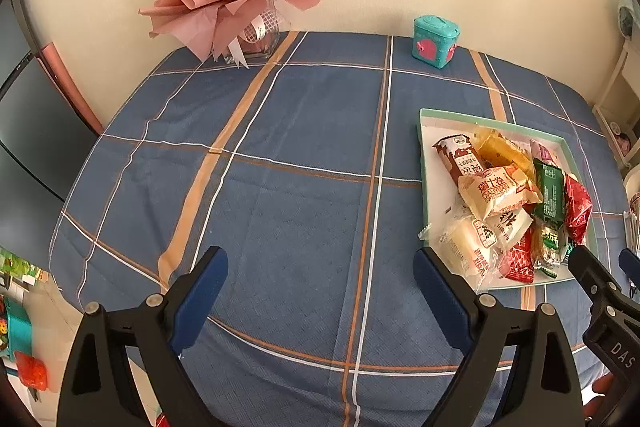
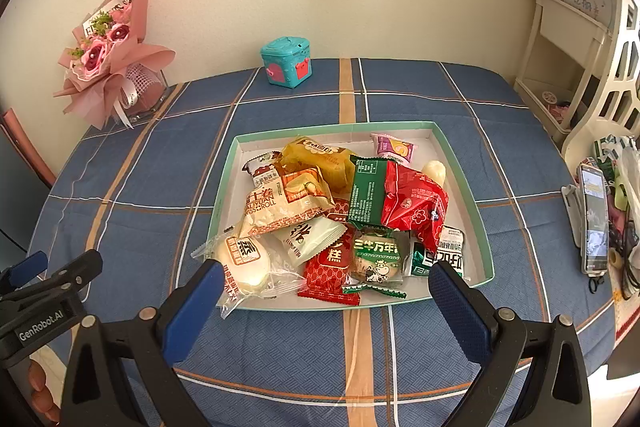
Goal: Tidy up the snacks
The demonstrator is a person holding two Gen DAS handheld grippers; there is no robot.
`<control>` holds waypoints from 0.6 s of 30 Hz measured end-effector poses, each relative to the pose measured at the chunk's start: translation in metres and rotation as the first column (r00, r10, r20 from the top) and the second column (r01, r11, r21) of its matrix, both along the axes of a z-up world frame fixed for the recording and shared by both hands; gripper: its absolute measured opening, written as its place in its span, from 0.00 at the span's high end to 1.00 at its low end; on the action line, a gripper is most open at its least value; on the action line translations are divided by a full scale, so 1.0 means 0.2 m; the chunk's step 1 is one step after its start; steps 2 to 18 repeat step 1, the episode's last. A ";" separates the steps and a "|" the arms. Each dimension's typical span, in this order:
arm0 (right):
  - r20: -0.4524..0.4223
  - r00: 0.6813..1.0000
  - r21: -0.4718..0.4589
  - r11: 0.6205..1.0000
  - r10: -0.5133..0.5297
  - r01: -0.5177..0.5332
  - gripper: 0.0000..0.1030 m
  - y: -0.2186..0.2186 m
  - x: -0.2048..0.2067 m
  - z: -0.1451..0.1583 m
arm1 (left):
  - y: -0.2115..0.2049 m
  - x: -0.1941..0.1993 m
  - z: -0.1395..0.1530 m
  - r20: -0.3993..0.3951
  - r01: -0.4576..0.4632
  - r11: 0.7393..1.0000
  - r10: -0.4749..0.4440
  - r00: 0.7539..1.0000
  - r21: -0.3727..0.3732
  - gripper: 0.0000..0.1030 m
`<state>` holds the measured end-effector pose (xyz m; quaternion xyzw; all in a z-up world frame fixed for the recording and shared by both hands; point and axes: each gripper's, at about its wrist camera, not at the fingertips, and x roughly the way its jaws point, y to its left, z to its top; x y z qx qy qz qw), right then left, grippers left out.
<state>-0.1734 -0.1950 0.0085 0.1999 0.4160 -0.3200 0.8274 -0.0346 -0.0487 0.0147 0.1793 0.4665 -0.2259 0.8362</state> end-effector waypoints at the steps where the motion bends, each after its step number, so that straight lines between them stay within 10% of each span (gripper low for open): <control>1: 0.000 1.000 0.000 1.000 0.001 -0.001 0.00 0.00 0.00 0.00 | 0.00 0.00 0.00 -0.002 -0.003 1.000 0.003 1.000 0.000 0.09; 18: 0.000 1.000 0.000 1.000 0.001 -0.001 0.00 0.00 0.00 0.00 | 0.00 0.00 0.00 -0.002 -0.003 1.000 0.003 1.000 0.000 0.09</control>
